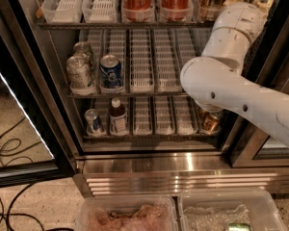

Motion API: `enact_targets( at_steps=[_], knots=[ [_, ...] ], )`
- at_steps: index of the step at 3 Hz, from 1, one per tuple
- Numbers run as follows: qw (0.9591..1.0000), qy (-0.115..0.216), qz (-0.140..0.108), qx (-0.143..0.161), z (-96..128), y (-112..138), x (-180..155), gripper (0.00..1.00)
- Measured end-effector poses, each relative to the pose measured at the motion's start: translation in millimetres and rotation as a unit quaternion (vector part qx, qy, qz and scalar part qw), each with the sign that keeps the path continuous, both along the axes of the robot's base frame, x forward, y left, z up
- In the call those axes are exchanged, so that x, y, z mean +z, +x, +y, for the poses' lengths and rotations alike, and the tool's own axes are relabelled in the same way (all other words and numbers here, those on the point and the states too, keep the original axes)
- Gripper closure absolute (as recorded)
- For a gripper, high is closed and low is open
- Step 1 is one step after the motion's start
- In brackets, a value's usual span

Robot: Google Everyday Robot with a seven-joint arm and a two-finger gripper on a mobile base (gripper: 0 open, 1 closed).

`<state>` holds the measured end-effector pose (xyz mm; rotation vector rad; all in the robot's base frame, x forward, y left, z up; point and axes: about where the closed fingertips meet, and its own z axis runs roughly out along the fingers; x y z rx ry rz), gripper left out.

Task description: Pick redbull can from top shelf of fridge

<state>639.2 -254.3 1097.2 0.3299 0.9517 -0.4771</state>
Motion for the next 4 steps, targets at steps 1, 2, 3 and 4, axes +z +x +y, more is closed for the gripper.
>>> enact_targets(
  at_steps=[1, 2, 3, 4],
  knots=[
    [0.9994, 0.019, 0.012, -0.025, -9.1, -1.4, -2.7, 0.51],
    [0.9984, 0.029, 0.031, -0.037, -15.5, -3.0, -10.0, 0.44],
    [0.9984, 0.029, 0.031, -0.037, -15.5, -3.0, -10.0, 0.41],
    [0.9984, 0.029, 0.031, -0.037, -15.6, -3.0, -9.9, 0.48]
  ],
)
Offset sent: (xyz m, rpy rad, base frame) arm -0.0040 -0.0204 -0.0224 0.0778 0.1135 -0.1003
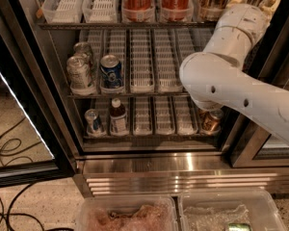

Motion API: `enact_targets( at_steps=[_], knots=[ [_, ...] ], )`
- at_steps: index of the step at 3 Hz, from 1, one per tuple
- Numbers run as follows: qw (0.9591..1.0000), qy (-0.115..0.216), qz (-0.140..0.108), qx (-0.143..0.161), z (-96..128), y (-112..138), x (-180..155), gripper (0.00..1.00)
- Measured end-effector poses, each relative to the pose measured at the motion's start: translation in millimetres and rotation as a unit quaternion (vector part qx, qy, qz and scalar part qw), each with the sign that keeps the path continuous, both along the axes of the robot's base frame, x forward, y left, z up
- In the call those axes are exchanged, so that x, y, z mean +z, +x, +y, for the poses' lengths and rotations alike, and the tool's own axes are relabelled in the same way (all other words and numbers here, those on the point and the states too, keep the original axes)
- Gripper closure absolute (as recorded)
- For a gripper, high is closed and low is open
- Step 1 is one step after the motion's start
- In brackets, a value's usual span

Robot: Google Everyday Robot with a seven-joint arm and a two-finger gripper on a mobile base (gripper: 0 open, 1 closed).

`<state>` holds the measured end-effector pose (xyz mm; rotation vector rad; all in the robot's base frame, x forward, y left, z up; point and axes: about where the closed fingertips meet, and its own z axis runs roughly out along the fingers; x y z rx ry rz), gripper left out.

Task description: Pick redbull can from top shelf of fridge

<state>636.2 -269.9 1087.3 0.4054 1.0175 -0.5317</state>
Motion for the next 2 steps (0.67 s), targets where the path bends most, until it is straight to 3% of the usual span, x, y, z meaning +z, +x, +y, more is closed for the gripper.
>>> enact_targets(
  at_steps=[1, 2],
  knots=[
    [1.0, -0.003, 0.004, 0.004, -0.1, 0.3, 0.0, 0.62],
    [1.0, -0.003, 0.004, 0.004, -0.2, 0.3, 0.0, 0.47]
  ],
)
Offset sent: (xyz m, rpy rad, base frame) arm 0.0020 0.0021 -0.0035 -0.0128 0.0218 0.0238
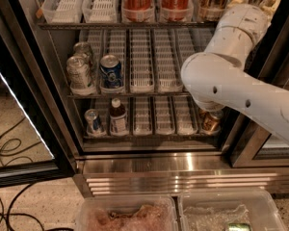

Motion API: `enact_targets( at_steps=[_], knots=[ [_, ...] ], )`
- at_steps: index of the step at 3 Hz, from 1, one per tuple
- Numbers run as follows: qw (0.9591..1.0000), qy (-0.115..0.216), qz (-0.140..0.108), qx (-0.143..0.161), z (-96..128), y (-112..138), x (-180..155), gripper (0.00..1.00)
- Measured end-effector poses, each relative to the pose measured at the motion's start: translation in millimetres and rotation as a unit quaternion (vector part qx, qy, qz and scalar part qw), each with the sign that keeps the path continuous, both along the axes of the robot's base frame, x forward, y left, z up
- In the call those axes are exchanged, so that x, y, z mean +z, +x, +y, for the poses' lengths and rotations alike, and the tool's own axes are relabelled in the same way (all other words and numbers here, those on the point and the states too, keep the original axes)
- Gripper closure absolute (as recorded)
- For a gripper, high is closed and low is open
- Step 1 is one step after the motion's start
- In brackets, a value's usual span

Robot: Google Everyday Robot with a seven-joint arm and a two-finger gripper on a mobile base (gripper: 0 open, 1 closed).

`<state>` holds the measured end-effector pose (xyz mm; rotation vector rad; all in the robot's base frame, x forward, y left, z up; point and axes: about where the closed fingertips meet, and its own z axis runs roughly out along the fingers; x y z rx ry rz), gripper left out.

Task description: Pick redbull can from top shelf of fridge

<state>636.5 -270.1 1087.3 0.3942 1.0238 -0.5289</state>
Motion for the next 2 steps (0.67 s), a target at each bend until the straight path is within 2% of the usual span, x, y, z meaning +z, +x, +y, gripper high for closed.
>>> enact_targets(
  at_steps=[2],
  knots=[
    [0.9999, -0.01, 0.004, 0.002, -1.1, -1.6, 0.0, 0.52]
  ],
)
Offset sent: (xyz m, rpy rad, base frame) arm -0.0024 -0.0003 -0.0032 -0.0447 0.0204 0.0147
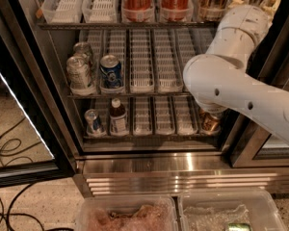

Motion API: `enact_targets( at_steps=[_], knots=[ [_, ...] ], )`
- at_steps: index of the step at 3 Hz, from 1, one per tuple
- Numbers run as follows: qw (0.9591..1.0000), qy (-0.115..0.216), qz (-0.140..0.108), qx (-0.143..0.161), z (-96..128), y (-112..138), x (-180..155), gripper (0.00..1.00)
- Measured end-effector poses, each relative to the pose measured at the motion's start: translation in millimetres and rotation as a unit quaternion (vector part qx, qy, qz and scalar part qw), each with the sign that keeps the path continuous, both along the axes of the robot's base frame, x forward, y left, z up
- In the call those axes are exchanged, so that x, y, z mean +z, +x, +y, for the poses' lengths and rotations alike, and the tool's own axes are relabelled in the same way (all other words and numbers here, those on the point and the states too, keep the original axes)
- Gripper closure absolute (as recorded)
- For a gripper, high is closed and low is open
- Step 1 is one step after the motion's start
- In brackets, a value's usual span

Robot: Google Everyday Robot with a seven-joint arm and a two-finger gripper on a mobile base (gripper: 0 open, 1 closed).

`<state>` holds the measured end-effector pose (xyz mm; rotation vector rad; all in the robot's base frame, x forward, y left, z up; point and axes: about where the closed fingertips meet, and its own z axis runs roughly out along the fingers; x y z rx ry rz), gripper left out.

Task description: Pick redbull can from top shelf of fridge

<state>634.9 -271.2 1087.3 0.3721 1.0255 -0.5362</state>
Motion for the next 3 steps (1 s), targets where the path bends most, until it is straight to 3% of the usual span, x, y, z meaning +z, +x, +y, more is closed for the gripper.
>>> enact_targets(
  at_steps=[2, 3],
  knots=[
    [0.9978, -0.056, 0.03, 0.02, -2.8, -7.9, -3.7, 0.42],
    [0.9952, -0.073, 0.049, 0.044, -0.9, -11.9, -6.1, 0.44]
  ],
)
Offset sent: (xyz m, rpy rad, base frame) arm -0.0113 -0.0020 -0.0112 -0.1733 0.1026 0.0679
